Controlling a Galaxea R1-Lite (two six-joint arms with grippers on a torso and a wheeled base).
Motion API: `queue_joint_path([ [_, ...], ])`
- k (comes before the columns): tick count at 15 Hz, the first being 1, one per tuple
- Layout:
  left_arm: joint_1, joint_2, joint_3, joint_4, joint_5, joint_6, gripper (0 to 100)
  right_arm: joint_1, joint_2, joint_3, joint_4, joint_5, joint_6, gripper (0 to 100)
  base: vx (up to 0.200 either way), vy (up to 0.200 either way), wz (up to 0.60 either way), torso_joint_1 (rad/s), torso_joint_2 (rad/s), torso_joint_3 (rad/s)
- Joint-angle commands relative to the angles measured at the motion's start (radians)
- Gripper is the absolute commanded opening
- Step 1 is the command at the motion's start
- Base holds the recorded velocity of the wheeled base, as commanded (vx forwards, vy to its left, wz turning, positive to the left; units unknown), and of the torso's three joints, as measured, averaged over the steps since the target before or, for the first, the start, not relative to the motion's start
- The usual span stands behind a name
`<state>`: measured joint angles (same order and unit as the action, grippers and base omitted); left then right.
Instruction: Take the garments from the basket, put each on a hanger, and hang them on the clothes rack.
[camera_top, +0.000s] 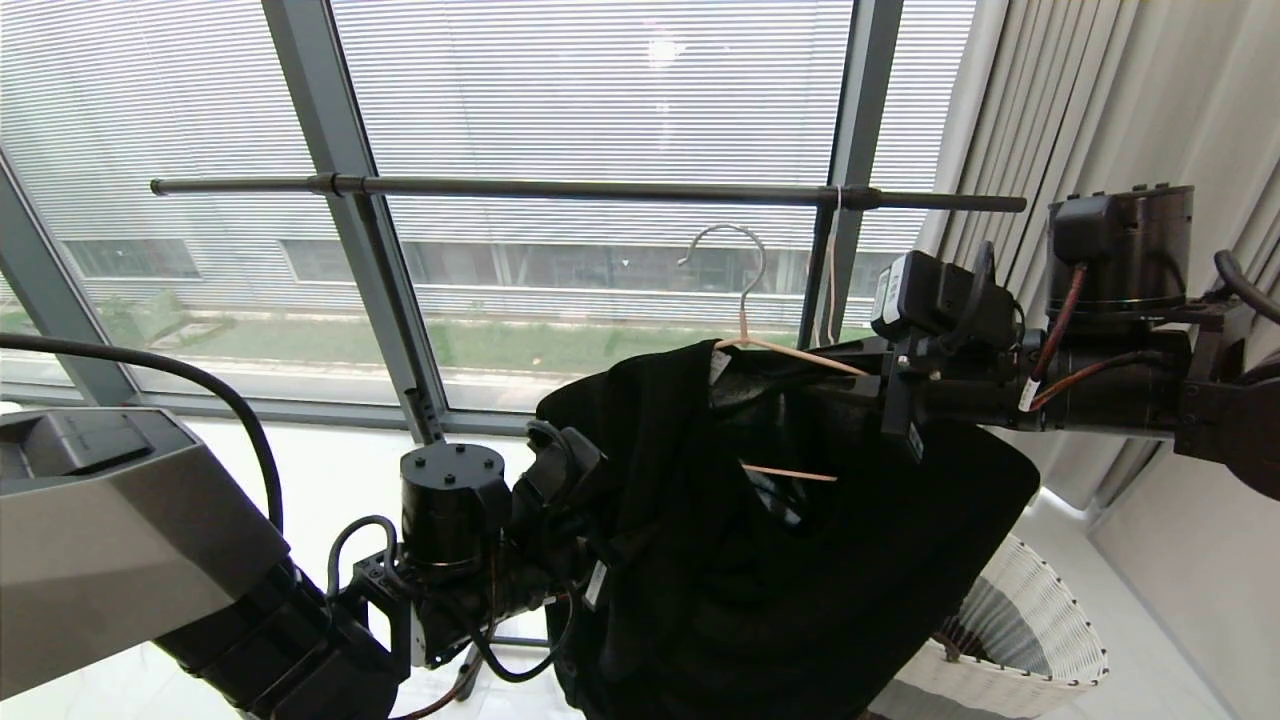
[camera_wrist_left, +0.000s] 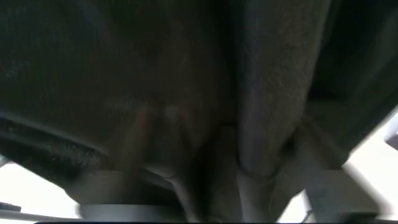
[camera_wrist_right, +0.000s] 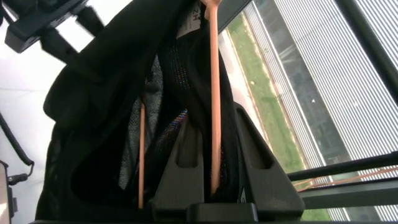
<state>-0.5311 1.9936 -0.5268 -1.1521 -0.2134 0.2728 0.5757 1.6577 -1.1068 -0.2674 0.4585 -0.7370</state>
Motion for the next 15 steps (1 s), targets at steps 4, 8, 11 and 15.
queue_joint_path([
  [4,0.013,-0.021,0.022,-0.004,0.0,0.003,0,-0.02,-0.004,0.033,-0.001,-0.004,-0.001,0,0.0,0.0,0.0,0.0,0.0,0.0],
  [8,0.092,-0.065,0.09,-0.058,-0.001,0.008,0,-0.102,-0.029,0.104,-0.007,-0.001,-0.004,0,0.0,0.0,0.0,0.0,0.0,0.0],
  [11,0.194,-0.065,0.088,-0.12,-0.001,0.013,0,-0.119,-0.056,0.137,-0.007,0.002,-0.002,0,0.0,0.0,0.0,0.0,0.0,0.0],
  [15,0.233,-0.067,0.041,-0.139,-0.001,0.013,0,-0.117,-0.104,0.212,-0.007,0.035,-0.004,0,0.0,0.0,0.0,0.0,0.0,0.0],
])
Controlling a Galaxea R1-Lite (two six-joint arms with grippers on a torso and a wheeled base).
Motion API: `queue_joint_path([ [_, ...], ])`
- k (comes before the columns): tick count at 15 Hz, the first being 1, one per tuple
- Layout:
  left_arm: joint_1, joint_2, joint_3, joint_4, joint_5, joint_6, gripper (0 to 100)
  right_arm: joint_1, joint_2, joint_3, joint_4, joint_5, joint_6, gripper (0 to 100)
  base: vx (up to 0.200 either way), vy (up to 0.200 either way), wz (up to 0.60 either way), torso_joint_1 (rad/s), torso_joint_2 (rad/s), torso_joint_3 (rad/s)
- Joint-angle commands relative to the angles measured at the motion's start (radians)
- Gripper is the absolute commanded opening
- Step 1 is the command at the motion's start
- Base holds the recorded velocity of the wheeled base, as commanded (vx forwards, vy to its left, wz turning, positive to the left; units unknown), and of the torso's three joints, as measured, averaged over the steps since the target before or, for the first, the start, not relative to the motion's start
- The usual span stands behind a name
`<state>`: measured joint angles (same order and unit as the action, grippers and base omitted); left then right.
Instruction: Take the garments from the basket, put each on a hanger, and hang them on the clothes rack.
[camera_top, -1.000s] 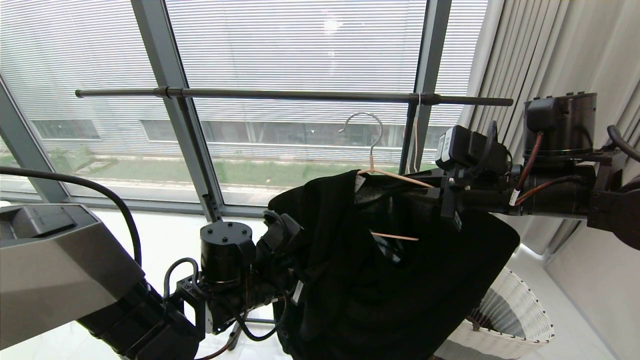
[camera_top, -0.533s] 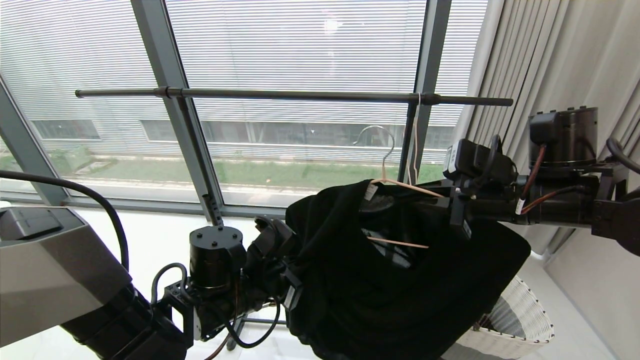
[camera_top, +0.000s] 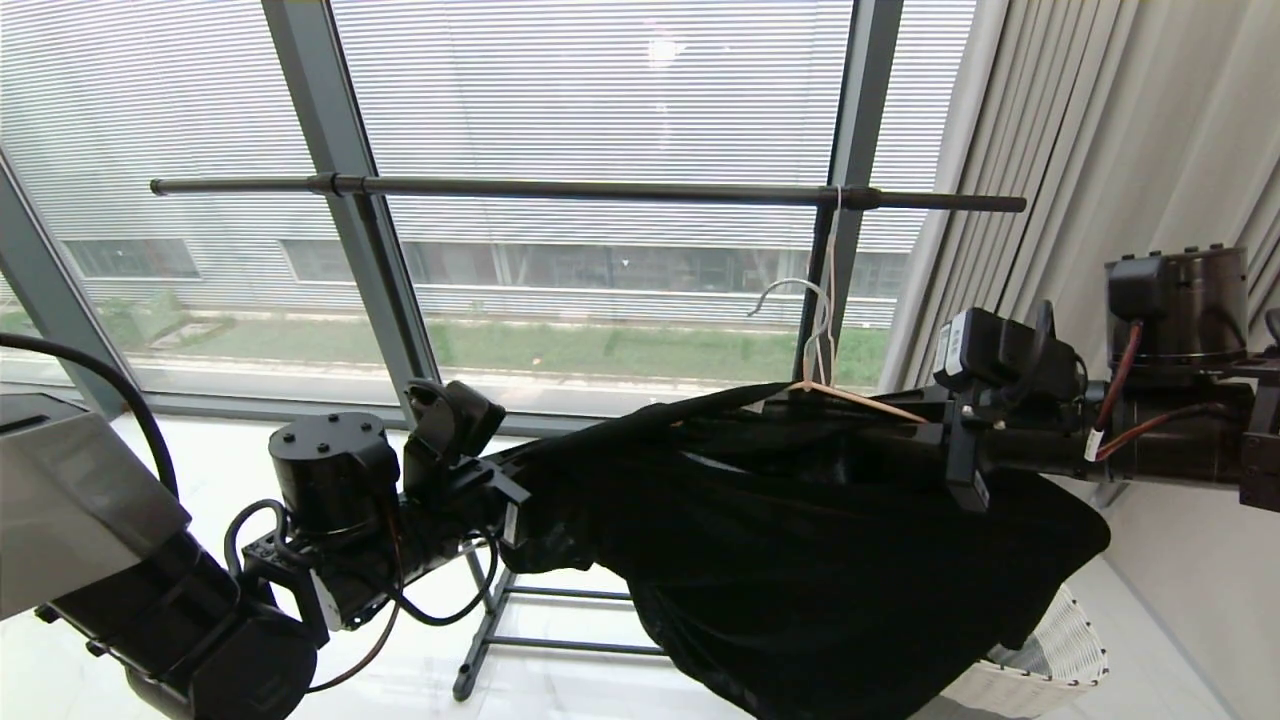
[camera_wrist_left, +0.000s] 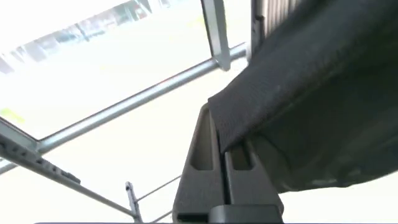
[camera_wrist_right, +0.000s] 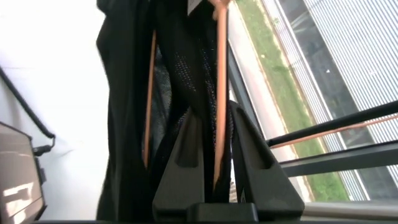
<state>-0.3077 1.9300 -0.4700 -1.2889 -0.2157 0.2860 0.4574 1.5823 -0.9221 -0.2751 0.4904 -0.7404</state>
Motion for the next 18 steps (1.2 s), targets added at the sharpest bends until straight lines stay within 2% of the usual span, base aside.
queue_joint_path([
  [1,0.012,-0.003,-0.032,-0.003,0.001,-0.001,0,0.001,-0.042,0.049,0.001,0.014,0.0,0,0.0,0.0,0.0,0.0,0.0,0.0],
  [6,0.042,0.0,-0.107,0.016,-0.007,0.001,0,0.02,-0.091,0.108,-0.027,0.04,0.004,0,0.0,0.0,0.0,0.0,0.0,0.0],
  [8,0.03,-0.005,-0.125,0.048,-0.007,0.001,0,0.056,-0.085,0.106,-0.069,0.04,0.041,0,0.0,0.0,0.0,0.0,0.0,0.0],
  [10,0.002,-0.048,-0.131,0.14,-0.014,-0.001,0,0.07,-0.084,0.109,-0.098,0.039,0.053,0,0.0,0.0,0.0,0.0,0.0,0.0],
  [12,-0.004,-0.098,-0.156,0.264,-0.063,-0.001,0,0.07,-0.091,0.109,-0.099,0.04,0.055,0,0.0,0.0,0.0,0.0,0.0,0.0],
  [15,0.01,-0.146,-0.26,0.447,-0.128,-0.002,0,0.07,-0.11,0.129,-0.099,0.04,0.055,0,0.0,0.0,0.0,0.0,0.0,0.0],
  [17,0.021,-0.146,-0.334,0.51,-0.137,-0.002,0,0.07,-0.139,0.167,-0.101,0.042,0.055,0,0.0,0.0,0.0,0.0,0.0,0.0],
  [18,0.027,-0.146,-0.335,0.525,-0.137,-0.001,0,0.07,-0.151,0.178,-0.105,0.042,0.055,0,0.0,0.0,0.0,0.0,0.0,0.0],
])
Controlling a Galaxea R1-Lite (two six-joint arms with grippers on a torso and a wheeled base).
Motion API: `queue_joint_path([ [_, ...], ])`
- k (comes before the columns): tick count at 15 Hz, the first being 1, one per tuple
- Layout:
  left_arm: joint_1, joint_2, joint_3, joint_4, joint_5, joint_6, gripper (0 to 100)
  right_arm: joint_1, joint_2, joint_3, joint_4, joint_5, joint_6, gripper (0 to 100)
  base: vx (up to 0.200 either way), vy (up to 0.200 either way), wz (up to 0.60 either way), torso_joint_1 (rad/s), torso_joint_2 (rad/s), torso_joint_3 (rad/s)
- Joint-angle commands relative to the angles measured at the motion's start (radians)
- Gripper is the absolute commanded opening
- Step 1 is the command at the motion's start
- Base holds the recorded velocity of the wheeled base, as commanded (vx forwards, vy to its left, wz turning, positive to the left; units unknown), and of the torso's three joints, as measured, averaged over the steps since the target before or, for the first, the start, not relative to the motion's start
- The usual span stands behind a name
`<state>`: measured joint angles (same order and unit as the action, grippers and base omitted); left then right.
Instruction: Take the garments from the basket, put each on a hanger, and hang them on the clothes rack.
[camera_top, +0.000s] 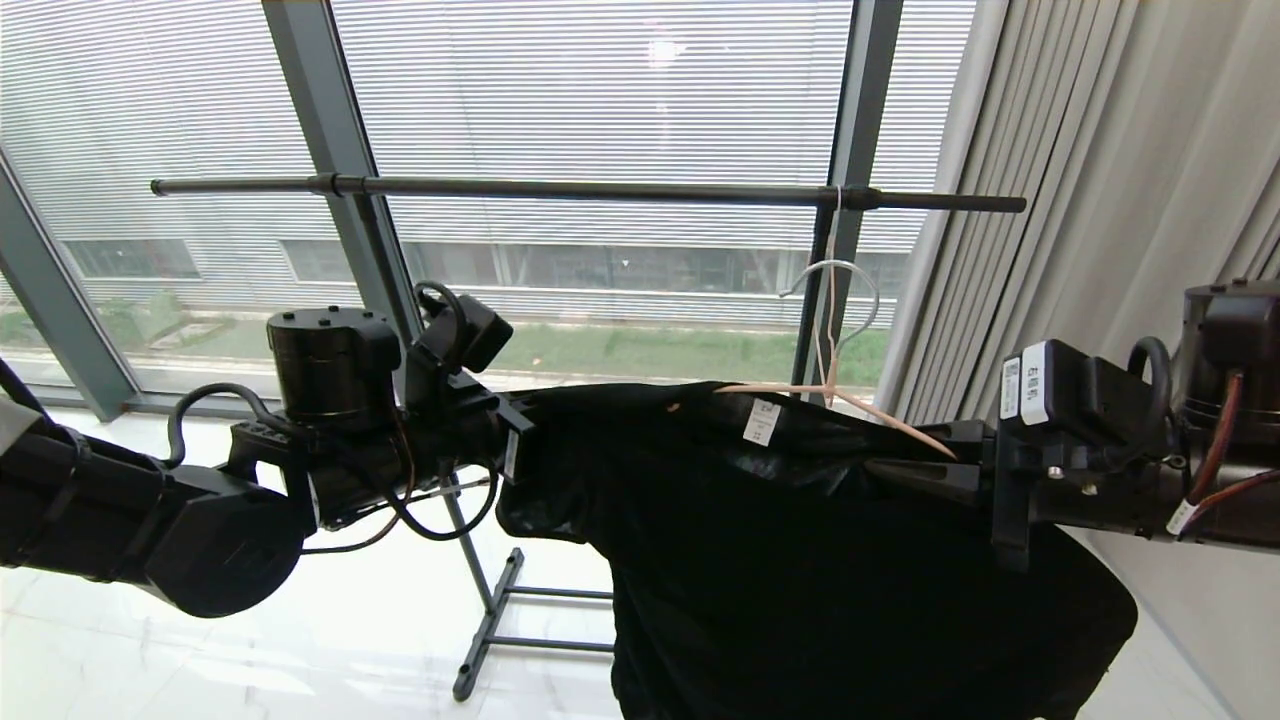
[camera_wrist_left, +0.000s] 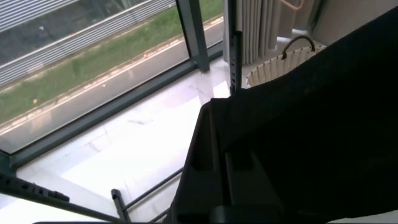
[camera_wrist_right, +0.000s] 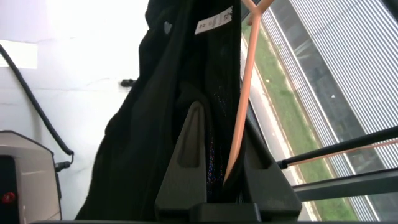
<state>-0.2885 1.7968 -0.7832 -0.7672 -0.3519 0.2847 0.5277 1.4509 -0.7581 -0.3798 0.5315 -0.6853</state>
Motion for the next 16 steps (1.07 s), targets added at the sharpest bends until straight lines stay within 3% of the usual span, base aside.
queue_joint_path([
  [1,0.008,-0.011,-0.011,0.006,-0.001,0.001,0,0.0,-0.03,0.017,-0.008,0.001,0.001,0,0.0,0.0,0.0,0.0,0.0,0.0],
  [5,0.002,-0.004,0.024,0.006,-0.001,0.059,0,0.014,-0.038,0.016,-0.064,-0.001,0.056,0,0.0,0.0,0.0,0.0,0.0,0.0],
  [9,0.002,-0.01,0.033,0.005,-0.004,0.065,0,0.014,-0.043,0.014,-0.064,-0.002,0.063,0,0.0,0.0,0.0,0.0,0.0,0.0],
  [10,0.002,-0.01,0.033,0.005,-0.004,0.065,100,0.014,-0.043,0.014,-0.064,-0.002,0.063,0,0.0,0.0,0.0,0.0,0.0,0.0],
  [16,0.042,-0.019,0.076,0.002,-0.002,0.065,100,0.011,-0.05,0.013,-0.064,-0.005,0.075,0,0.0,0.0,0.0,0.0,0.0,0.0],
])
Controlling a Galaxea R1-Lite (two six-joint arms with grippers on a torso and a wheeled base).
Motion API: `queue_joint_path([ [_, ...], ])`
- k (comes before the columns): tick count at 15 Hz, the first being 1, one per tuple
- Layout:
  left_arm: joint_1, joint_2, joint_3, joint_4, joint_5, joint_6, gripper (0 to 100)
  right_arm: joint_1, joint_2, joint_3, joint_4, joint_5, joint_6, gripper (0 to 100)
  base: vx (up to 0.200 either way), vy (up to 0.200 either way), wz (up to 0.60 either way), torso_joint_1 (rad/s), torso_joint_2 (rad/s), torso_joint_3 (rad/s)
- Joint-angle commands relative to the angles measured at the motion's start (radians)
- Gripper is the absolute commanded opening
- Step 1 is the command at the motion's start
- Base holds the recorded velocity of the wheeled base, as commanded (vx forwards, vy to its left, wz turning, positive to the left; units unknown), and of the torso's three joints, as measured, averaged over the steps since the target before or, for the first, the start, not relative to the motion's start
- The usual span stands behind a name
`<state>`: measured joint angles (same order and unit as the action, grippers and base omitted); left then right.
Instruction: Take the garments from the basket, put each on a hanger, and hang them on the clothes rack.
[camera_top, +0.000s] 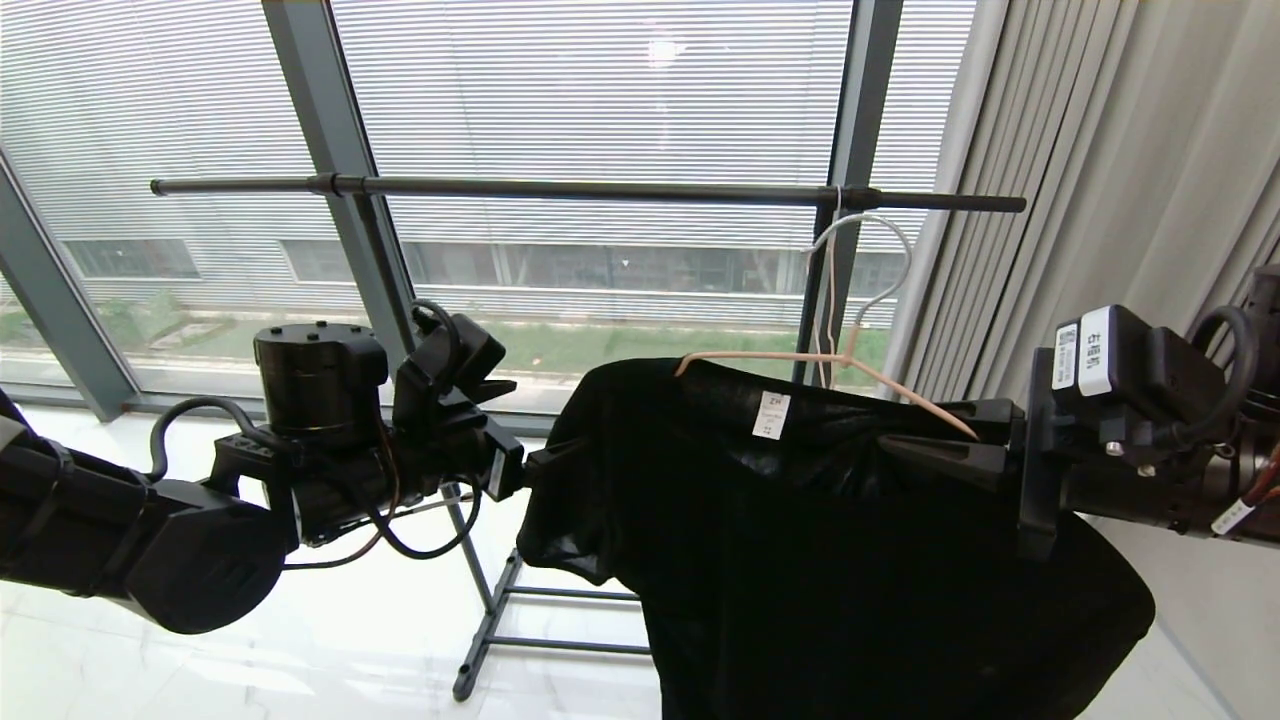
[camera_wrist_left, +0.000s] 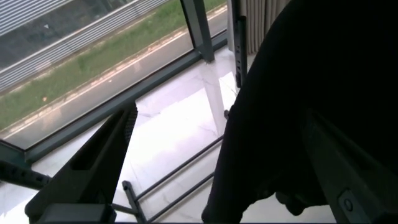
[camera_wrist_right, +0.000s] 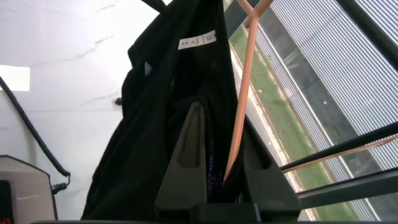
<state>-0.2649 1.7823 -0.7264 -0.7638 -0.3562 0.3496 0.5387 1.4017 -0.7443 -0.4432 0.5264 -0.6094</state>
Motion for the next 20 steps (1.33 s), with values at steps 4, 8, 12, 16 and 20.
queue_joint_path([
  [4,0.072,-0.107,0.17,-0.003,0.008,-0.011,100,-0.019,-0.003,-0.001,0.0,-0.019,0.059,0,0.0,0.0,0.0,0.0,0.0,0.0],
  [8,0.084,-0.253,0.324,-0.003,0.08,-0.146,100,-0.059,0.036,0.002,0.004,-0.184,0.172,0,0.0,0.0,0.0,0.0,0.0,0.0],
  [12,0.065,-0.308,0.346,-0.003,0.433,-0.362,100,-0.057,0.071,0.0,0.066,-0.33,0.272,0,0.0,0.0,0.0,0.0,0.0,0.0],
  [16,0.061,-0.356,0.381,-0.003,0.451,-0.363,100,-0.04,0.068,0.0,0.066,-0.325,0.281,0,0.0,0.0,0.0,0.0,0.0,0.0],
  [20,0.058,-0.354,0.381,-0.003,0.48,-0.356,100,-0.028,0.063,-0.003,0.058,-0.324,0.283,0,0.0,0.0,0.0,0.0,0.0,0.0],
])
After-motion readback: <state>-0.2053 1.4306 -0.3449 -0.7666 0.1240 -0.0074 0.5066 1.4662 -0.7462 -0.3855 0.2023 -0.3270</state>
